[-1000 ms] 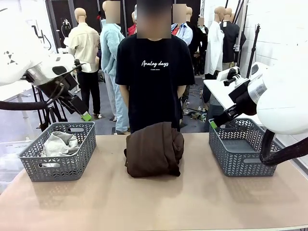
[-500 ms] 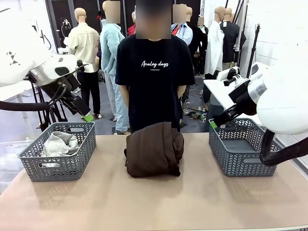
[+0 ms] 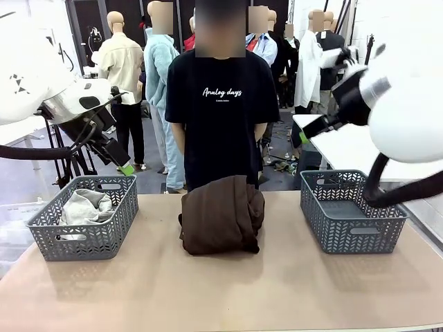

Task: Sort the tops and bottoms.
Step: Lift clothes from the center of the table with your right hand.

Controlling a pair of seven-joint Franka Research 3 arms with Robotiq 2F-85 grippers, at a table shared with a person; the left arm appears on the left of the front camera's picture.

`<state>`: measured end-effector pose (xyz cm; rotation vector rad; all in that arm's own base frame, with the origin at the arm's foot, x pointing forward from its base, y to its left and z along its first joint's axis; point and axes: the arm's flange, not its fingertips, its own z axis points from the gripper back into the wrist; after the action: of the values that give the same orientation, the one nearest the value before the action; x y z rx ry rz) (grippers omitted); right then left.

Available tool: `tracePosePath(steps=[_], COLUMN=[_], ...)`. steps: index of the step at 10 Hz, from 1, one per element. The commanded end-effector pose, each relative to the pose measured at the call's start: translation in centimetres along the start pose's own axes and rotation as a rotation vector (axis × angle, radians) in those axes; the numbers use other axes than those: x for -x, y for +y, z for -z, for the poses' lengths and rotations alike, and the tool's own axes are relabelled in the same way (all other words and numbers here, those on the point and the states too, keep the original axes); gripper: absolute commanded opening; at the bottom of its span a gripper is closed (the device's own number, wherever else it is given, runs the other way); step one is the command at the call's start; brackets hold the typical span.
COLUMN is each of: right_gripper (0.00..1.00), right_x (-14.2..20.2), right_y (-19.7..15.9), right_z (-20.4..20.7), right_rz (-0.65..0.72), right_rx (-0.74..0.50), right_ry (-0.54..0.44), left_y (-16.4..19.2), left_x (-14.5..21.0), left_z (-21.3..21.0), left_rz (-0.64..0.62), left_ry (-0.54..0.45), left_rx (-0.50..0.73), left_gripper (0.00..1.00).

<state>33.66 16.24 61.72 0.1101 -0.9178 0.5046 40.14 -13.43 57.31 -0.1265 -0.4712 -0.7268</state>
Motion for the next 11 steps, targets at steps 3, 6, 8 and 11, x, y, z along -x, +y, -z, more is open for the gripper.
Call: tracePosePath(steps=[3,6,8,11], right_gripper=[1.00,1.00,1.00,1.00], right_x=[-6.7,-6.5,-5.6,-5.1], right_y=[5.7,8.8,10.5,10.1], right_z=[8.3,14.1,16.9,16.7], right_rz=[-0.020,-0.032,-0.049,-0.055], right_rx=[-0.125,-0.167,-0.181,-0.188], right_ry=[0.164,0.263,0.324,0.292], left_y=[0.2,0.2,0.2,0.2], left_x=[0.2,0.2,0.2,0.2], left_z=[0.0,0.0,0.0,0.0], left_rz=[0.008,0.008,0.008,0.008], left_ry=[-0.004,-0.004,-0.004,-0.004], left_rx=[0.014,0.014,0.014,0.014], left_gripper=[1.00,1.00,1.00,1.00])
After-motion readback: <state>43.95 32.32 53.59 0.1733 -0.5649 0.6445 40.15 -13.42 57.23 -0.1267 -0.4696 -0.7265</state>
